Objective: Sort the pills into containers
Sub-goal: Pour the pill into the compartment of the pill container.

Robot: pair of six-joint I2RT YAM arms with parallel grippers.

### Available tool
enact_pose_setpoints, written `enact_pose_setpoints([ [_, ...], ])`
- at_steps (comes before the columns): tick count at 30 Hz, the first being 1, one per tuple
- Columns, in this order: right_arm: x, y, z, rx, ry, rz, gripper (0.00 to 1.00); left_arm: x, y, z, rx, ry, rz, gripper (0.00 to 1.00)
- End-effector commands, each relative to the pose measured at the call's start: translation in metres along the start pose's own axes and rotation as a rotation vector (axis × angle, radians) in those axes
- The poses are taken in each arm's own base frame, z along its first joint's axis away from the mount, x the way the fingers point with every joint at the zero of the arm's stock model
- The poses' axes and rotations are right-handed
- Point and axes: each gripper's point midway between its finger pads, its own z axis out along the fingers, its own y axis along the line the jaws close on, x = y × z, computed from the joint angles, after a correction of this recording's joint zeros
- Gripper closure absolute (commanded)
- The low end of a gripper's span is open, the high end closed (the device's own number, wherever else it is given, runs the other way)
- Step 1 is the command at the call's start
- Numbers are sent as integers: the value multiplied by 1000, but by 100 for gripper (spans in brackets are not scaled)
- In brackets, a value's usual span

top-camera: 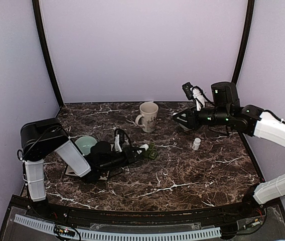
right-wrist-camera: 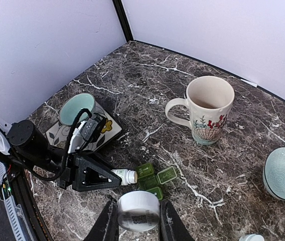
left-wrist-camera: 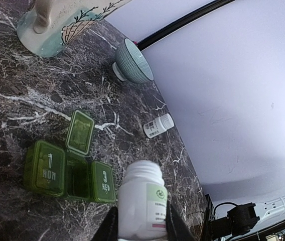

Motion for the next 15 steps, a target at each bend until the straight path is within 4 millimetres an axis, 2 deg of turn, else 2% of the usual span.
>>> enact_pose_setpoints([
  [1, -9, 1, -5, -10, -42, 2, 100, 3, 1, 5, -16, 11, 9, 100],
  [15, -9, 3, -6, -21, -45, 6, 100, 7, 12, 6, -58, 22, 0, 100],
])
